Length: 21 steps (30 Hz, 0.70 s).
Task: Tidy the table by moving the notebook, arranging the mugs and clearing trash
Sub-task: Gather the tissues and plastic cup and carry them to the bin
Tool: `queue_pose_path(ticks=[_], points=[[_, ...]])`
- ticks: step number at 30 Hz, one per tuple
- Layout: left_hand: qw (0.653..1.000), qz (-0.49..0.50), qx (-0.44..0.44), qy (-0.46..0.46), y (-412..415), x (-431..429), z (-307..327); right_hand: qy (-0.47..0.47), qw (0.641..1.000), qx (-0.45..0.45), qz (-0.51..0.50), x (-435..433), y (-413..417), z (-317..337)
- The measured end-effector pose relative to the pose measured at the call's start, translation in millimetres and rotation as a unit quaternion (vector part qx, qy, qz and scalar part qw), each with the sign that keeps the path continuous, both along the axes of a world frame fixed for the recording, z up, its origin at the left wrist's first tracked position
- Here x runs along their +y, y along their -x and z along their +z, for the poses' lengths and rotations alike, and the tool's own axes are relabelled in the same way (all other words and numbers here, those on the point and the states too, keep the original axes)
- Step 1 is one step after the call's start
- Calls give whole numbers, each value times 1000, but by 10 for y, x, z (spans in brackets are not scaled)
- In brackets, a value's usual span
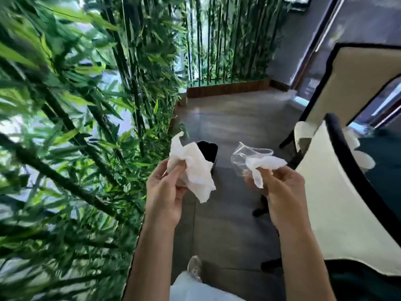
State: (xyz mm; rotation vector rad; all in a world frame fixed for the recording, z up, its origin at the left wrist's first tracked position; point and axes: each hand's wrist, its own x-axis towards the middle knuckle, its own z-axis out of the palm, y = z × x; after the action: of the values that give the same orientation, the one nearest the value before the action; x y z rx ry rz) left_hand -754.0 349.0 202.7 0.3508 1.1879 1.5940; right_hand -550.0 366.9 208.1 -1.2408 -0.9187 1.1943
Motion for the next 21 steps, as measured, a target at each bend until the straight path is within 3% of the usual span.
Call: queue_pose_path(ticks=[11, 21], points=[[999, -32, 15, 32, 494, 1418, -196, 33, 998, 13, -50, 1285, 398, -170], [997, -19, 23, 67, 475, 2797, -533, 46, 998, 23, -29, 2776, 420, -629]])
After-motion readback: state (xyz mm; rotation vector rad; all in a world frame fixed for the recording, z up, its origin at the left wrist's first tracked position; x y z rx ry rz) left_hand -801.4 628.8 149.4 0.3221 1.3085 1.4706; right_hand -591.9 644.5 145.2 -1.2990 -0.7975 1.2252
